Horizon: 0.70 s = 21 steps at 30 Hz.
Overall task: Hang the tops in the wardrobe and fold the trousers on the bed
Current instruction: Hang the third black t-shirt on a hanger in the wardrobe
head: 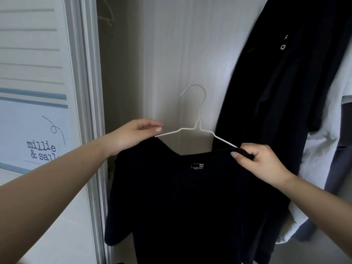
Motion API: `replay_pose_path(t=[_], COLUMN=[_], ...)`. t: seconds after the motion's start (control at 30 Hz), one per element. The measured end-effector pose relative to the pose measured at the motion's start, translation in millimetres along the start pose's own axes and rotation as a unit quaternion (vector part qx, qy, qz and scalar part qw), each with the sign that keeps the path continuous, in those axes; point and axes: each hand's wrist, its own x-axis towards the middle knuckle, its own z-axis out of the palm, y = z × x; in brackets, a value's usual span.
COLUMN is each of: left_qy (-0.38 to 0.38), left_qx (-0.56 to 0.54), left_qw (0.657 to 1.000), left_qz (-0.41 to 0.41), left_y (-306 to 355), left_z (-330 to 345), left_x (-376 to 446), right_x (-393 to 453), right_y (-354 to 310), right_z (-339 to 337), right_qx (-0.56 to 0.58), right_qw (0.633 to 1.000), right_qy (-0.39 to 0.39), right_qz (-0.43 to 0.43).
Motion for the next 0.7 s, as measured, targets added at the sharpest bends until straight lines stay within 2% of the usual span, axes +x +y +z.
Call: replay_pose_path(t=[0.1,0.17,0.37,0.53,0.63,0.7], left_qy=[-0.003,0.022,0.057,0.062,0.055,0.068], left_qx=[0.156,0.205,0.201,0.167,0.162,0.147], left_qw=[0.982,0.965,0.96,0.971,0.973,0.975], left_qz=[0.109,0.16,0.188,0.161,0.156,0.152], left_y=[-4,-4,-3,-2,-1,0], left_z=[9,13,17,23,26,25], left_x=[-4,-6,-19,-15,-12,-9], right_x=[2,3,6,10,20,29], right_y=[1,3,11,3,-5,-6], right_z=[-3,-10,-31,-35,-43,-46], right_qx=[0.038,0.064,0.082,0.058,0.052,0.089], right_qw=[0.998,0.995,0.99,0.989,0.991,0.992], right_qy=[-0.026,-0.043,-0.076,-0.118,-0.105,-0.07], right_qz=[0.041,0.066,0.082,0.064,0.062,0.063])
